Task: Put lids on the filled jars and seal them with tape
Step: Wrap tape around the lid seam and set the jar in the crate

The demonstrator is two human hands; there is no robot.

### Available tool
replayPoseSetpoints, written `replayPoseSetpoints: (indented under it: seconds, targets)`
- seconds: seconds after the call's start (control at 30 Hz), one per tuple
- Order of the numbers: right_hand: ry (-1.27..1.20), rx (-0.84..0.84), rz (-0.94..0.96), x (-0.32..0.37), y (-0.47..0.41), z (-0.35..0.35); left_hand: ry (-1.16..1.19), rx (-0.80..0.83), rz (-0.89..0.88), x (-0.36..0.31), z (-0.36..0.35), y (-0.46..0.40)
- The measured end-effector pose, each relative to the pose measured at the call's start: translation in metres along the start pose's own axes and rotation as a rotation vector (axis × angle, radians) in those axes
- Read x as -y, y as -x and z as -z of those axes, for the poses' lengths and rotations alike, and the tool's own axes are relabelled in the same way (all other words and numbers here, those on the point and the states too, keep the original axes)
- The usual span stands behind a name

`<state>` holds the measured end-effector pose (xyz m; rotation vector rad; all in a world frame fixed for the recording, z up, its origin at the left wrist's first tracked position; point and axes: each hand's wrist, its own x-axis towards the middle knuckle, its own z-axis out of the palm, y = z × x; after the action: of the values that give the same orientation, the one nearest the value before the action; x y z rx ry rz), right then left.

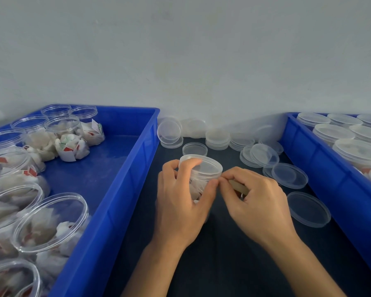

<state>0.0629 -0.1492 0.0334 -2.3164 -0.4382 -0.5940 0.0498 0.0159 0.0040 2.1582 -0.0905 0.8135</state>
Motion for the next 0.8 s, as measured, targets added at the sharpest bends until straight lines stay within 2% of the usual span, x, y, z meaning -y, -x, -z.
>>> replayPoseSetpoints:
  seconds: [0.37,0.8]
  targets:
    - [0.135,-0.009,0.073,0.008,0.002,0.001,-0.045,-0.022,-0.041,0.003,0.002,-0.001]
    - [0.305,-0.010,0.176,0.005,-0.004,0.012,0.193,0.101,0.039,0.005,0.005,-0.006]
